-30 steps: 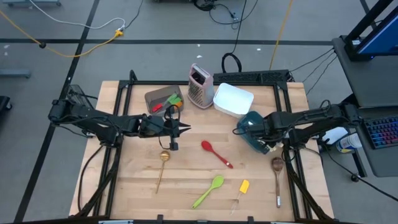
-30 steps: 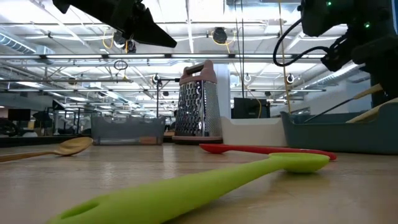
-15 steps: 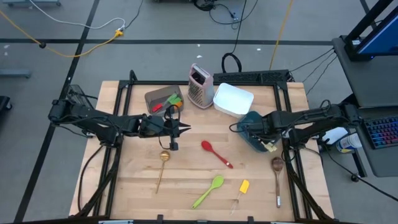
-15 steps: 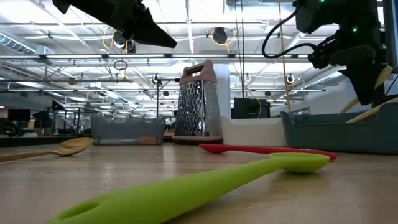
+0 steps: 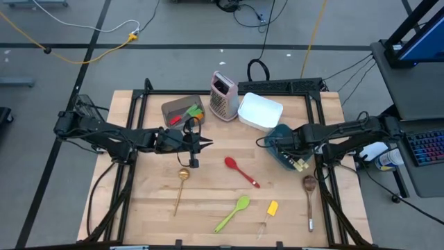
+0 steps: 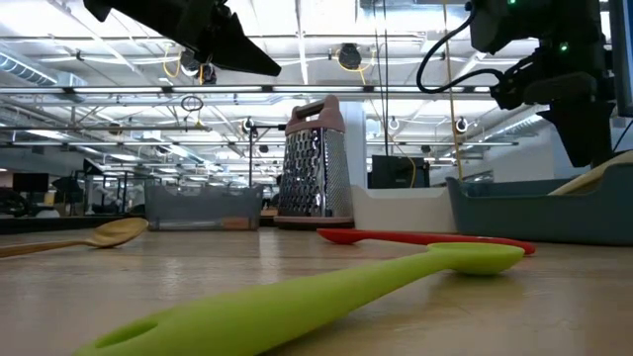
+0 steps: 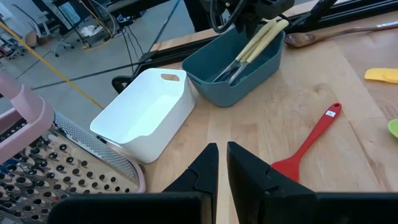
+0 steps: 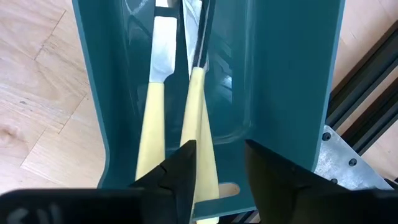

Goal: Pick & Place Kitchen Items
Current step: Put the red serving spoon into the white bin

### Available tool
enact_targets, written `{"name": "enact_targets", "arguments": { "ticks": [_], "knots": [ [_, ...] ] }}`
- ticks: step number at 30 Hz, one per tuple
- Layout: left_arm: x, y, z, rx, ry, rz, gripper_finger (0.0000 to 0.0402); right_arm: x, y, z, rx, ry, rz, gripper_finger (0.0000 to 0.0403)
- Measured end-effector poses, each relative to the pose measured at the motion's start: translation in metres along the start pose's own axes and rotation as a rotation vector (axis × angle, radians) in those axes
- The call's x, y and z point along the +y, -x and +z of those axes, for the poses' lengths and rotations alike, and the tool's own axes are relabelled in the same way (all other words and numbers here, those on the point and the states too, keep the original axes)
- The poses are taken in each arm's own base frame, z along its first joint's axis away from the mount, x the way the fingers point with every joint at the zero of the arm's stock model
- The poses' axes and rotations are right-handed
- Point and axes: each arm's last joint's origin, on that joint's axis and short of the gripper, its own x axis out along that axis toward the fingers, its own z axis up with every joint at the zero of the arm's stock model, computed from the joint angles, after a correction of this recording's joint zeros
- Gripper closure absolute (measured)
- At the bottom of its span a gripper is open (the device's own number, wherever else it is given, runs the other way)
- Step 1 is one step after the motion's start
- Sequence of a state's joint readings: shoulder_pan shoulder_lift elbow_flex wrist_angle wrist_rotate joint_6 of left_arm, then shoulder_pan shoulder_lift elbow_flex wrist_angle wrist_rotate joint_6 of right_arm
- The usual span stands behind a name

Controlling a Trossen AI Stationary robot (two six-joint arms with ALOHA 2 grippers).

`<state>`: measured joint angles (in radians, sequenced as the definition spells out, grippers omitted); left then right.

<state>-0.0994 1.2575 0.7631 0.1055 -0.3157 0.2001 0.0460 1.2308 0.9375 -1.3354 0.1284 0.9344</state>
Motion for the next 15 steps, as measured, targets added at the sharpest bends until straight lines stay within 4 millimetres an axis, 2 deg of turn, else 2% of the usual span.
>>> {"name": "enact_targets", "arguments": {
  "ticks": [6,15],
  "knots": [
    [-0.0001,0.0,0.0,0.0,-0.001,0.0,0.0364,0.0,0.0,0.0001,-0.001,0.0,0.0,0.0269],
    [0.0,0.0,0.0,0.0,0.0,0.0,0.0364,0.0037,0.0,0.0031,-0.037,0.016,0.034,0.0282]
  ]
}}
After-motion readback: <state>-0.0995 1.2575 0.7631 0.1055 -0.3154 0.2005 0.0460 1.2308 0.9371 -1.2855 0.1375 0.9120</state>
